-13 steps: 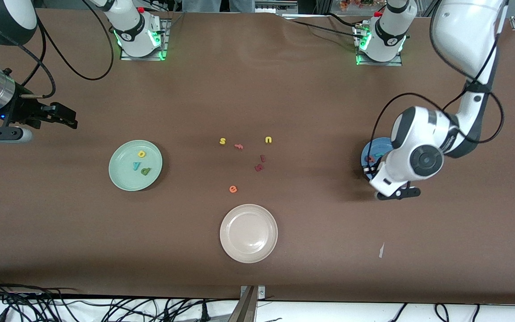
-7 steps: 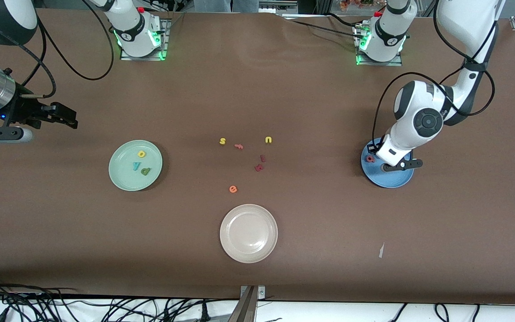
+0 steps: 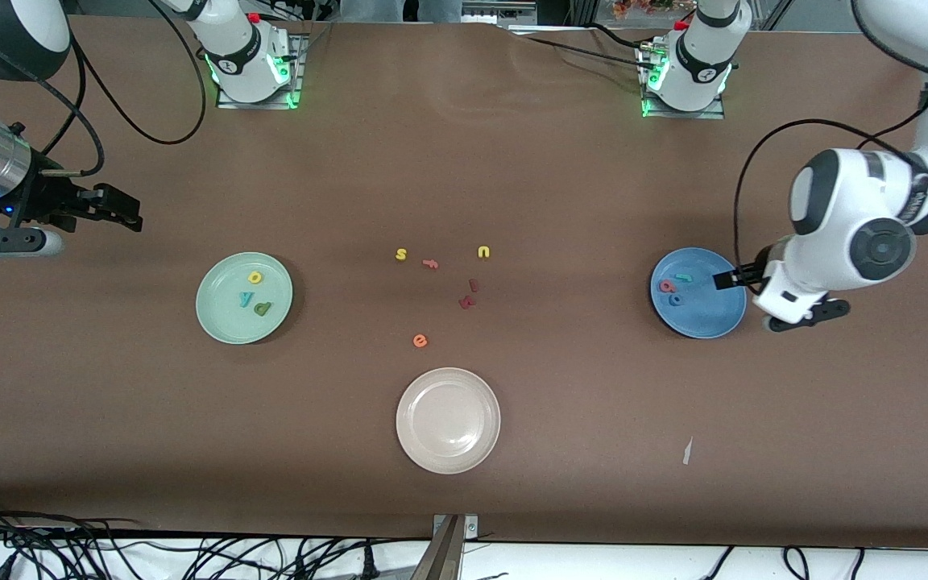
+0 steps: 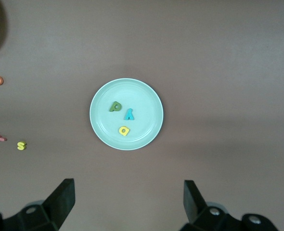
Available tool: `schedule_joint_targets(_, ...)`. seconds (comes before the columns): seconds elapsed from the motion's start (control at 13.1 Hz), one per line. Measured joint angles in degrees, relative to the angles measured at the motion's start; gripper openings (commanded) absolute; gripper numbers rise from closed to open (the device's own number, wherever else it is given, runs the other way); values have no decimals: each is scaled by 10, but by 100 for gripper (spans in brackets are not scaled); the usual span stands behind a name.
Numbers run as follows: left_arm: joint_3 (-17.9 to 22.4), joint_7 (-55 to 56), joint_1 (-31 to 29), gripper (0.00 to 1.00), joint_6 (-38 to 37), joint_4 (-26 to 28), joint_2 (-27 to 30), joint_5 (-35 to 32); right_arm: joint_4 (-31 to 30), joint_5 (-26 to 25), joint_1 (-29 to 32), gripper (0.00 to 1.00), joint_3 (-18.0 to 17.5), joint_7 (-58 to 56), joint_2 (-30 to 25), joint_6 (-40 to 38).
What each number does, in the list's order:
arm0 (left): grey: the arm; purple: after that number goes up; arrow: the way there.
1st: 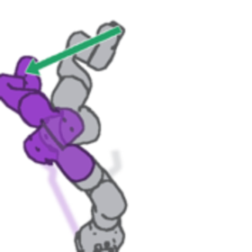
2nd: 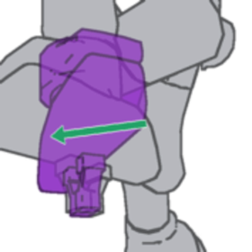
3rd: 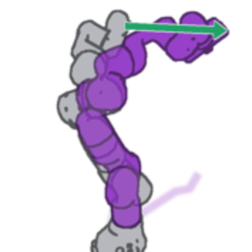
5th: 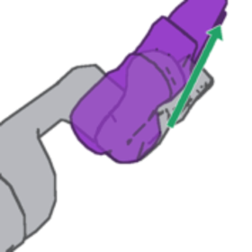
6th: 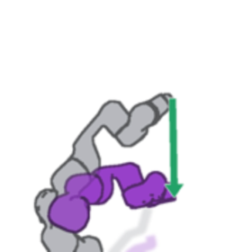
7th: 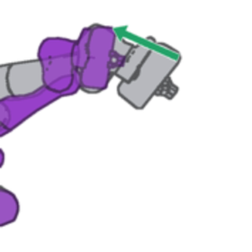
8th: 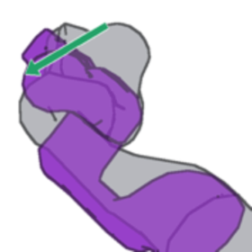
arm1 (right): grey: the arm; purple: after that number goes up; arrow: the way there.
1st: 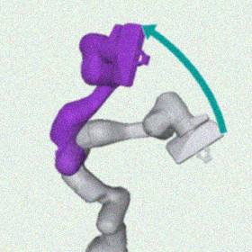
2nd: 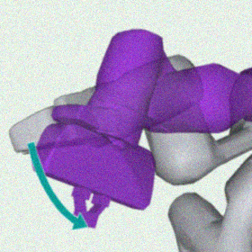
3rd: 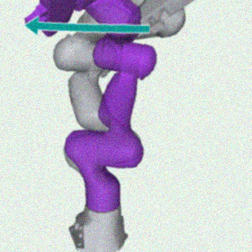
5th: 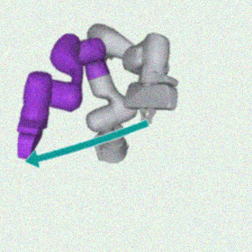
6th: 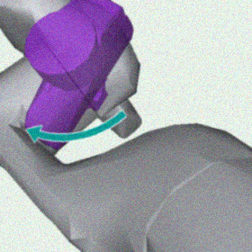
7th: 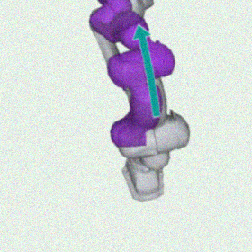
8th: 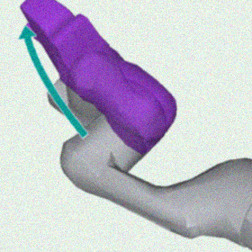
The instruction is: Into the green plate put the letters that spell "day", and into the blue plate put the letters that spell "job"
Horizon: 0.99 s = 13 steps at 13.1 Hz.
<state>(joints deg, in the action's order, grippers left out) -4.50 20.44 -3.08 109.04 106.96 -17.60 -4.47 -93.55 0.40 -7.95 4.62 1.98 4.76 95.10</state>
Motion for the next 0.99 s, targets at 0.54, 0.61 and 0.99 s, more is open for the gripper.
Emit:
schedule_joint_targets(0.54,31,-138,-56,100,-57,-49,50,15,0,0,-2,100,0,0,0,0)
schedule_joint_targets(0.61,39,-173,-55,100,-97,-64,67,21,0,0,-2,100,0,0,0,0)
schedule_joint_targets(0.99,38,-216,-31,100,-302,-215,103,90,0,0,-2,100,0,0,0,-1)
